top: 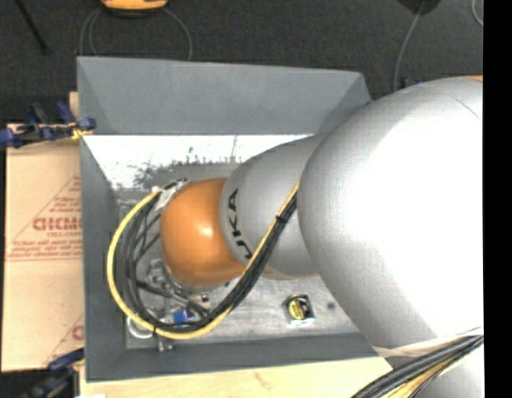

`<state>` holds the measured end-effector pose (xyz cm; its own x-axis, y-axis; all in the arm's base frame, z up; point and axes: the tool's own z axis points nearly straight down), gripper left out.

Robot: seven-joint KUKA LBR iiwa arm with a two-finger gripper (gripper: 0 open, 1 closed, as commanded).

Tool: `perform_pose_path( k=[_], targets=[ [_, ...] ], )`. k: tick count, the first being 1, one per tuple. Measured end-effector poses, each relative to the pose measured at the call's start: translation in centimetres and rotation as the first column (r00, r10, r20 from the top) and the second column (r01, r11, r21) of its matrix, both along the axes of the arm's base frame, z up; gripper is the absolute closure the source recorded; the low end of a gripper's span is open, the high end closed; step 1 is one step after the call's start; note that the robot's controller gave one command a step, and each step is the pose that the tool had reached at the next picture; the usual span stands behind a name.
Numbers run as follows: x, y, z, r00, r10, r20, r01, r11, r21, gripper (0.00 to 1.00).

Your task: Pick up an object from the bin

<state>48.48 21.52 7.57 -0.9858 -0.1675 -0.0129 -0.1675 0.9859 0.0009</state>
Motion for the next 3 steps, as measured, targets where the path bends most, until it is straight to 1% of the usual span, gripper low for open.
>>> perform_pose_path(
  k=[1,2,3],
  targets=[
    [-0.6,-0.8,0.6,0.999,0.044,0.009,-0.044,0.999,0.003,0.0],
    [-1.1,-1.0,0.3,0.999,0.042,-0.01,-0.042,0.999,-0.002,1.0],
    [-0.9,-1.7,12.2,0.999,0.038,-0.003,-0.038,0.999,-0.001,1.0]
  ],
)
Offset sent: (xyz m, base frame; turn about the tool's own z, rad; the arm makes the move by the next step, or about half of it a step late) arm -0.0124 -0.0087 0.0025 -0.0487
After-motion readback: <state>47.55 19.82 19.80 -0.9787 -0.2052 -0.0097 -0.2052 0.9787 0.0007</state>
